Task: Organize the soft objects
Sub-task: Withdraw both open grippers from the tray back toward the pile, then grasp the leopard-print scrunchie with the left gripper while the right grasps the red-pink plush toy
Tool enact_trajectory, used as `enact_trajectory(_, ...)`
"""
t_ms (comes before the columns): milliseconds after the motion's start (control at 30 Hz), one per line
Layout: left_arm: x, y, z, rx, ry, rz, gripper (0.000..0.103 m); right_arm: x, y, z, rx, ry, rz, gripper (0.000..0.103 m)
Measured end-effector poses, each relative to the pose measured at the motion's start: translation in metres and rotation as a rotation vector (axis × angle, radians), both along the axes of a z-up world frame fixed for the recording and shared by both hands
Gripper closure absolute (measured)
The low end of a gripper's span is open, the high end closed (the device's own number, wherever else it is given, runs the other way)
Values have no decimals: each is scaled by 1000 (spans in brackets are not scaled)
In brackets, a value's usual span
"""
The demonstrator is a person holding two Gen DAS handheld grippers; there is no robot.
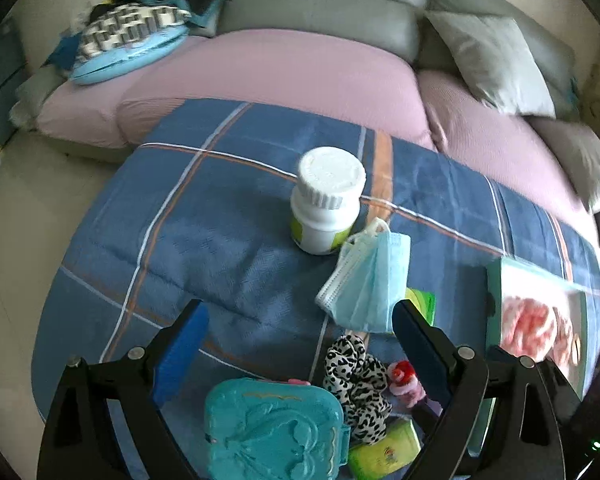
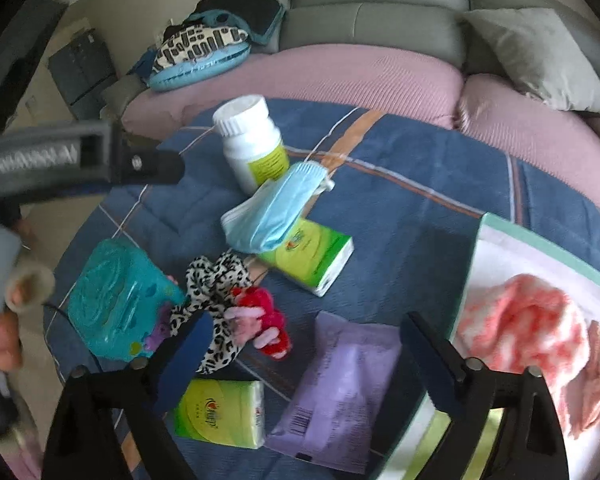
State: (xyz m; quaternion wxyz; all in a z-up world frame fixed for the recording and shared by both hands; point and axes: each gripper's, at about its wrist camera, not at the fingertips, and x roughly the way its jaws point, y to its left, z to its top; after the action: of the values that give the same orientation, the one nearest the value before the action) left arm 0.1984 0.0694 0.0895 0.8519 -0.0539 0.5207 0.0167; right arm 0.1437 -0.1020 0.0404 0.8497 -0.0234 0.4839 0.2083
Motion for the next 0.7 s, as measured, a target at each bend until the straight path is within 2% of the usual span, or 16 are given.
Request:
enact_trajectory(167, 20, -11, -17, -16, 156, -171, 10, 2, 1, -7, 28, 28, 10, 19)
enact_trajectory(333, 33, -27, -44, 6, 313, -274, 10, 3, 5, -11, 27, 35, 28, 24)
enact_trajectory(400, 37, -30, -54, 5, 362, -288, 12, 3, 7, -13, 34, 41, 34, 25)
enact_trajectory(467, 40, -31, -64, -8, 411, -297, 21, 5, 9, -16, 35, 52, 40, 31)
enact_trajectory(633, 47, -33, -81, -28, 481, -300, 25, 6, 10, -21, 41, 56, 42, 38)
enact_trajectory(700, 48, -34, -85, -30, 491, -301, 38, 7, 9, -22, 41, 57, 40, 44)
